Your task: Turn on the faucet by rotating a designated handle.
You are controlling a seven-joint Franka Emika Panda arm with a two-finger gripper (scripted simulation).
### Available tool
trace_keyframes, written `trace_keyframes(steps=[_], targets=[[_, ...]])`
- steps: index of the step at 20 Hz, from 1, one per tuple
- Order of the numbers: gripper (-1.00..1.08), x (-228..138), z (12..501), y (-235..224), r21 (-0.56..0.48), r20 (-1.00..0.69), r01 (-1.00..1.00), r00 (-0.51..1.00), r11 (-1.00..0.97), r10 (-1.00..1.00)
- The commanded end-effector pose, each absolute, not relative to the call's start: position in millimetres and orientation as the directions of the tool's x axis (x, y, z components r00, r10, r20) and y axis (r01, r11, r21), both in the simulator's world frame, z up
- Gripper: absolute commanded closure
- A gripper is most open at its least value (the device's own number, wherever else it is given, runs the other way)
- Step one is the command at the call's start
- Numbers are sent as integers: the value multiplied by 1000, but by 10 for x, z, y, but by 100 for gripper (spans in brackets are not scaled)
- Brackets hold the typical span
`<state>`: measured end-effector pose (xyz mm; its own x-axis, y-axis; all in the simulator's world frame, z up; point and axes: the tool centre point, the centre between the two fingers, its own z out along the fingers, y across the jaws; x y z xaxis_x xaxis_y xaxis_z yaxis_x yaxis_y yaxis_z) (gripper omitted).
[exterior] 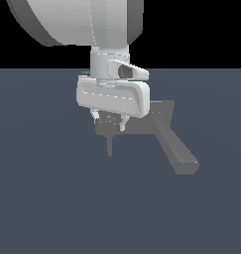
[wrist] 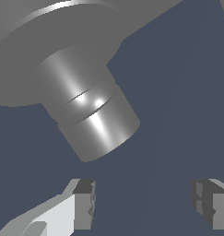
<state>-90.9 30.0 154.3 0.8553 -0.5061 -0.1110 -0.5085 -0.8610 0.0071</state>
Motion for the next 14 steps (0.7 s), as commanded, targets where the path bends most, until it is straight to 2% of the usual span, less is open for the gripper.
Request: trace_keyframes(steps=[1, 2, 3, 4, 5, 6, 7, 8, 9, 10, 11, 12, 13, 14], targets=[[-84, -786, 1262, 289, -18, -112, -578, 812, -816, -573], [-84, -803, 1249, 48, -29, -122, -615, 785, -788, -608], [26, -835, 1107, -230, 8, -101, -624, 777, -781, -622], [-40, -1167, 860, -289, 49, -136, -642, 754, -765, -642], [-75, -616, 914, -176, 3, -103, -704, 706, -710, -701], [-75, -728, 1106, -481, -38, -78, -750, 661, -660, -747], [-81, -1006, 908, -440, 23, -81, -696, 714, -717, -696], [-81, -1003, 894, -415, 27, -81, -693, 717, -721, -692], [-50, -1120, 805, -636, 36, -79, -618, 782, -786, -618], [-50, -1122, 799, -495, 39, -79, -594, 800, -804, -595], [-71, -784, 926, -508, 16, -8, -648, 761, -761, -648], [-71, -799, 963, -538, 13, 0, -654, 756, -756, -654], [-78, -938, 837, -582, 15, -19, -687, 726, -726, -687], [-79, -1228, 642, -559, 54, -37, -679, 732, -733, -681]])
